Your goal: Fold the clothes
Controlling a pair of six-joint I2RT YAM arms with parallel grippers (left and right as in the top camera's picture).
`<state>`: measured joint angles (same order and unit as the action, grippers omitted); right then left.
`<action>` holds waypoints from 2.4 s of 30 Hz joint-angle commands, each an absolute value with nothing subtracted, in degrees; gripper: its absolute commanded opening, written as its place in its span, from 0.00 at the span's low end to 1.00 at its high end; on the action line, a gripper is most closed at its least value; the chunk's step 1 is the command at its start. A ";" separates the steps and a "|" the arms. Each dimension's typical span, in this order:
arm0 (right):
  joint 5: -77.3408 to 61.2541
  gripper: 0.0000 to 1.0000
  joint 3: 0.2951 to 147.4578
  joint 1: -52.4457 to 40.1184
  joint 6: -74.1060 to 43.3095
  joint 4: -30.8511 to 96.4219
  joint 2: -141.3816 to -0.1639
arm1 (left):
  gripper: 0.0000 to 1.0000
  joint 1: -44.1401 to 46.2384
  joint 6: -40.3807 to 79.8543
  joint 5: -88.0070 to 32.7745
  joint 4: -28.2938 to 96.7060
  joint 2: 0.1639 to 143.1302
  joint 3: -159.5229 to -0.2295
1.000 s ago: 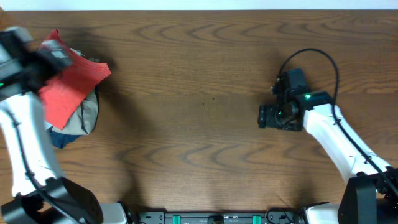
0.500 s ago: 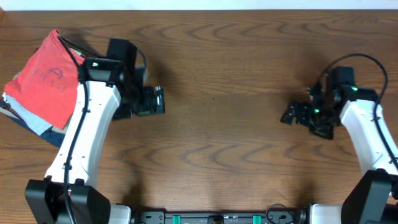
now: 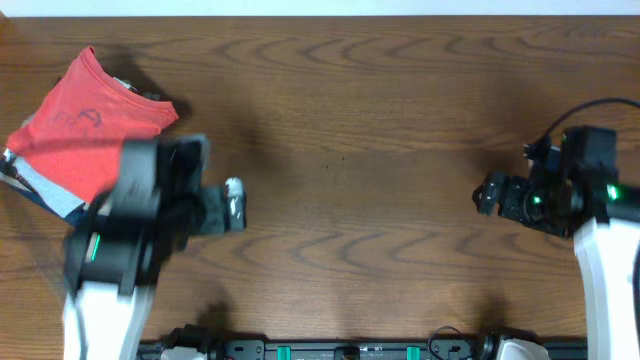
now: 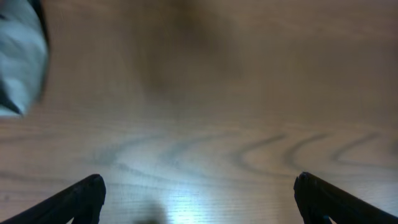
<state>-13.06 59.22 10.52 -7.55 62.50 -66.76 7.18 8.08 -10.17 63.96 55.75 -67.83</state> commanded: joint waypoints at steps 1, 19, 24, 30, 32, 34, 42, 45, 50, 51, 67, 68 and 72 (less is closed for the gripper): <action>-12.14 0.99 54.65 9.61 -6.79 60.31 -57.78 | 0.98 7.09 7.66 -9.15 60.86 41.56 -61.73; -13.72 0.99 44.01 8.82 -10.66 53.60 -36.73 | 0.98 7.09 7.60 -7.40 58.24 12.19 -55.68; -13.72 0.99 44.01 8.82 -10.66 53.60 -36.73 | 0.98 7.09 7.60 -7.42 58.22 12.19 -55.68; -13.74 0.99 44.01 8.82 -10.66 53.65 -36.73 | 0.98 7.09 7.60 -7.40 58.22 12.19 -55.68; -13.72 0.99 44.01 8.84 -10.66 54.48 -36.69 | 0.98 7.09 7.60 -7.42 58.22 12.19 -55.68; -13.74 0.99 44.01 8.84 -10.68 56.51 -36.69 | 0.98 7.09 7.60 -7.42 58.22 12.19 -55.68; -10.31 0.99 38.22 2.39 -3.33 42.52 -28.16 | 0.98 7.09 7.60 -7.42 58.22 12.19 -55.68; -10.31 0.99 32.36 -1.43 0.93 33.30 -21.85 | 0.98 7.09 7.60 -7.40 58.22 12.19 -55.68; -10.35 0.99 21.12 -3.05 1.39 19.86 -12.47 | 0.98 7.09 7.60 -7.42 58.22 12.19 -55.68; -10.41 0.99 18.72 -3.20 1.39 17.17 -10.68 | 0.98 7.09 7.60 -7.42 58.22 12.19 -55.68; -10.26 0.99 0.23 -3.27 10.76 1.26 -0.27 | 0.98 7.09 7.60 -7.40 58.22 12.19 -55.68; -10.28 0.99 0.27 -3.29 10.72 2.87 -0.27 | 0.98 7.09 7.60 -7.40 58.22 12.19 -55.68; -6.57 0.99 0.34 -3.25 10.13 3.88 -0.27 | 0.98 7.09 7.60 -7.42 58.22 12.19 -55.68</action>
<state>-9.82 0.54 -2.94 9.15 3.44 -0.78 7.18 8.08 -8.14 58.46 12.25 -55.86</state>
